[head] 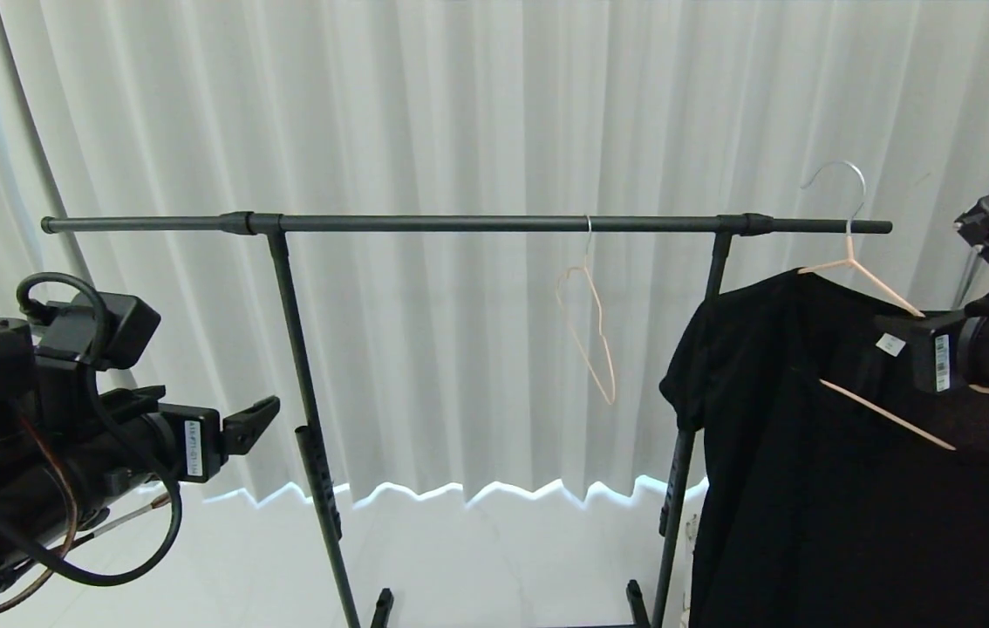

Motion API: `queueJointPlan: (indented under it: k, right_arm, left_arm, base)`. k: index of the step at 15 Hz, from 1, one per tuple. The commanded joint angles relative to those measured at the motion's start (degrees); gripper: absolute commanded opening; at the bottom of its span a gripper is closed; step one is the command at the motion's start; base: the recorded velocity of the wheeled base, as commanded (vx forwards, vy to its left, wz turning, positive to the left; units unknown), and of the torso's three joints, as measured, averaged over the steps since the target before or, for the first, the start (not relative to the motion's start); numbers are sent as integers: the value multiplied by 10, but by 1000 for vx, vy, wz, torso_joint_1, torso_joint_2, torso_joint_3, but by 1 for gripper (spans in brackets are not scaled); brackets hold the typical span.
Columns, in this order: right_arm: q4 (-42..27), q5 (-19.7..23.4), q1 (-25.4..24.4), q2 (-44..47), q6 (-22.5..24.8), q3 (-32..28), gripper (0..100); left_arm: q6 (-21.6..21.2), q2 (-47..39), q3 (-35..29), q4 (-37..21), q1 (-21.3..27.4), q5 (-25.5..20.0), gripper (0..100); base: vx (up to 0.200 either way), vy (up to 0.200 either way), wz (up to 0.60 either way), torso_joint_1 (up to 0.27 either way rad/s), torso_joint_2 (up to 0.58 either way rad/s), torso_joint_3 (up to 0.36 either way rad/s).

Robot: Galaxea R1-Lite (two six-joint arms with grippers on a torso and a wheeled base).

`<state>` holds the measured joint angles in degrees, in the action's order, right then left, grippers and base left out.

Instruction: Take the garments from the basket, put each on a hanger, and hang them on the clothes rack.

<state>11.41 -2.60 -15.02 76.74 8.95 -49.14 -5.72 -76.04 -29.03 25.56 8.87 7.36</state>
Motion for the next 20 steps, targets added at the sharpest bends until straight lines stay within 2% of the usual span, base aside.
queueJointPlan:
  k: [1,16,20]
  right_arm:
    - [1,0,-15,10,-2,-6,0]
    - [0,0,-26,41,-2,-16,0]
    - [1,0,-26,53,-5,-11,0]
  left_arm:
    - [0,0,0,0,1,0,100]
    - [-2,3,0,0,18,1,100]
    - [-3,3,1,0,19,1,100]
  base:
    - [200,0,0,2,12,2]
    - [200,0,0,6,3,3]
    - [0,0,0,0,0,0]
